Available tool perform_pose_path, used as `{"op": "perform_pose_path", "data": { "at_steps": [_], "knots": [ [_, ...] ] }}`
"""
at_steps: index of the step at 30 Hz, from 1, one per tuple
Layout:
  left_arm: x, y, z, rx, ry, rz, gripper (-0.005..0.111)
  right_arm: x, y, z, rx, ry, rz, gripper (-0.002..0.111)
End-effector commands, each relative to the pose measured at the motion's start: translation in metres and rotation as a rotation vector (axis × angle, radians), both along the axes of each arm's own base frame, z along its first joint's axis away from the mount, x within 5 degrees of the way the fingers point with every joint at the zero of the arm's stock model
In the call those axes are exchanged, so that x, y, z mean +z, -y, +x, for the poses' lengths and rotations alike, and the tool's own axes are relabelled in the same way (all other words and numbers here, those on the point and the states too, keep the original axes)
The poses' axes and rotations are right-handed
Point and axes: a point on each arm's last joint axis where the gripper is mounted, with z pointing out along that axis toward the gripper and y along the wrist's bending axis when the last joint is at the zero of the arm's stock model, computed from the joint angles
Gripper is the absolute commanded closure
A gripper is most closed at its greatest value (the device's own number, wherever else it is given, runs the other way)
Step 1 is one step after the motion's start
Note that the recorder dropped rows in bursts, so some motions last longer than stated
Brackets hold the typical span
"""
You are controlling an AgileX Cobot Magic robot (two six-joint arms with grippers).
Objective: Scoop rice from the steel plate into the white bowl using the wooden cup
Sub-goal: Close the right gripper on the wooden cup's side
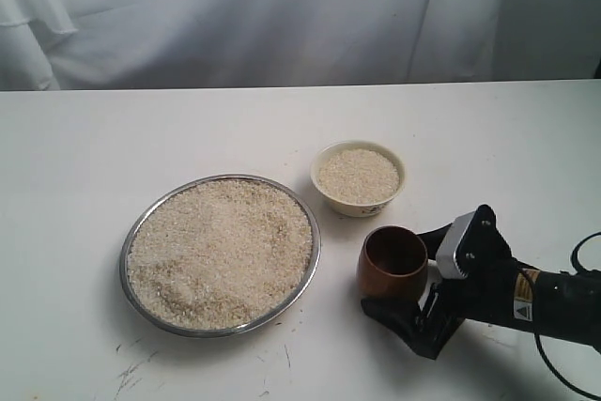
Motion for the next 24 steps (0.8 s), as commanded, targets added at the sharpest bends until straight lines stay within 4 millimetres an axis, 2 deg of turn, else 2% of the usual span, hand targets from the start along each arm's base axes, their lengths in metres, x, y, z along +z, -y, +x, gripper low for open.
{"op": "perform_pose_path", "data": {
  "at_steps": [1,15,24],
  "knots": [
    [-0.001,0.000,0.000,-0.001,0.007,-0.004,0.107,-0.006,-0.001,0.002,0.005,-0.021,-0.003,0.013],
    [-0.001,0.000,0.000,-0.001,0.007,-0.004,0.107,-0.004,-0.006,0.019,0.020,0.007,0.023,0.014],
    [-0.001,0.000,0.000,-0.001,0.007,-0.004,0.107,-0.007,-0.007,0.022,0.025,0.012,0.029,0.016]
  ]
}}
